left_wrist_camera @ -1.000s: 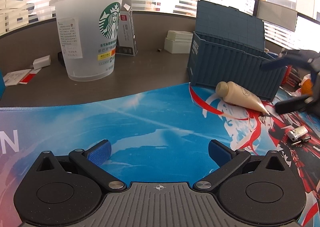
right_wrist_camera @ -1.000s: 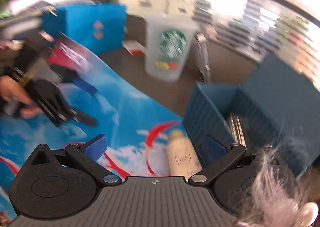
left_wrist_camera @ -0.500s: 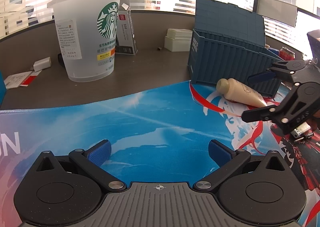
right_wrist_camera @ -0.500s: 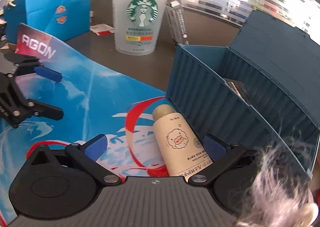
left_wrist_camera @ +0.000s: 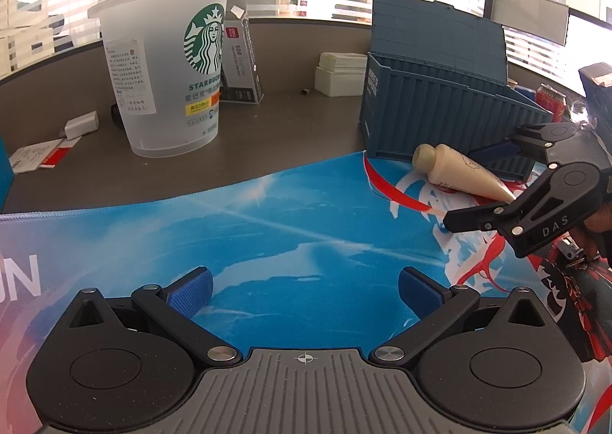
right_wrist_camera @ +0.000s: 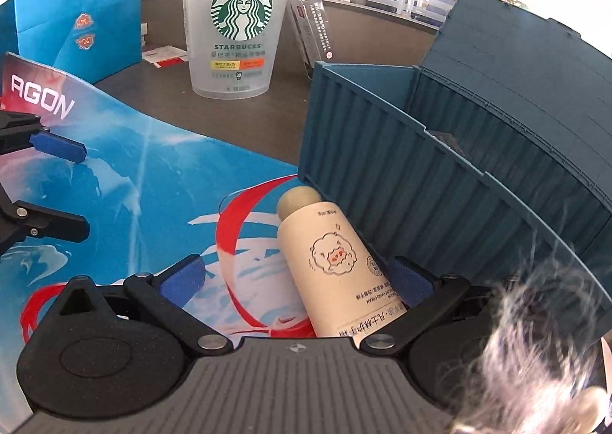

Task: Organize rigid objects
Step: 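Move the open right gripper back to the beige cream tube, then grasp the beige cream tube with the right gripper and lift it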

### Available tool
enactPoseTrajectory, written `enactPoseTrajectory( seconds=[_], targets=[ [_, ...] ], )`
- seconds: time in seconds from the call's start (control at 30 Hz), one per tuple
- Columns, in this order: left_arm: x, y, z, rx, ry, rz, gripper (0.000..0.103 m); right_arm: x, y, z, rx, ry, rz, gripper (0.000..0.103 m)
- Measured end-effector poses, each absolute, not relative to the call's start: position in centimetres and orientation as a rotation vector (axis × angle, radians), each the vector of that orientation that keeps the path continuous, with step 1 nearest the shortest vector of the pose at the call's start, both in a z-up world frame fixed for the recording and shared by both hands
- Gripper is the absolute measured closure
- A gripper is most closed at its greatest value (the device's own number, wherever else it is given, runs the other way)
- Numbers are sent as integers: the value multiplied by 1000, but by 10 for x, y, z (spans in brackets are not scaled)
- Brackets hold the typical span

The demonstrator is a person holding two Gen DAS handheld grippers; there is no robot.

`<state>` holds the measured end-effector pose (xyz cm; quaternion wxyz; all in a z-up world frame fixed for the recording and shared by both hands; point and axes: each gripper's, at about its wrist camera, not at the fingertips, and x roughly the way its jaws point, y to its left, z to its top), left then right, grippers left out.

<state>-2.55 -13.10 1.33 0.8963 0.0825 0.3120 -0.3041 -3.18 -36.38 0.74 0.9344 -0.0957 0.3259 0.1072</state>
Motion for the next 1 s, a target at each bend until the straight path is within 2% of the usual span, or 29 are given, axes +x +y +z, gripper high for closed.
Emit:
enactPoseTrajectory(
  seconds=[0.2, 0.4, 0.87, 1.0],
  targets=[
    [-26, -131, 13, 169, 646, -631, 0, -43, -359, 8, -105, 739, 325, 0],
    [-25, -132, 13, 180, 647, -626, 0, -49, -359, 10, -99, 715, 287, 2],
    [-26, -133, 13, 187, 647, -622, 0, -28, -385, 15, 339, 649, 132, 0],
    [-26, -133, 13, 187, 647, -621, 0, -20, -366, 15, 214, 668, 104, 2]
  ],
)
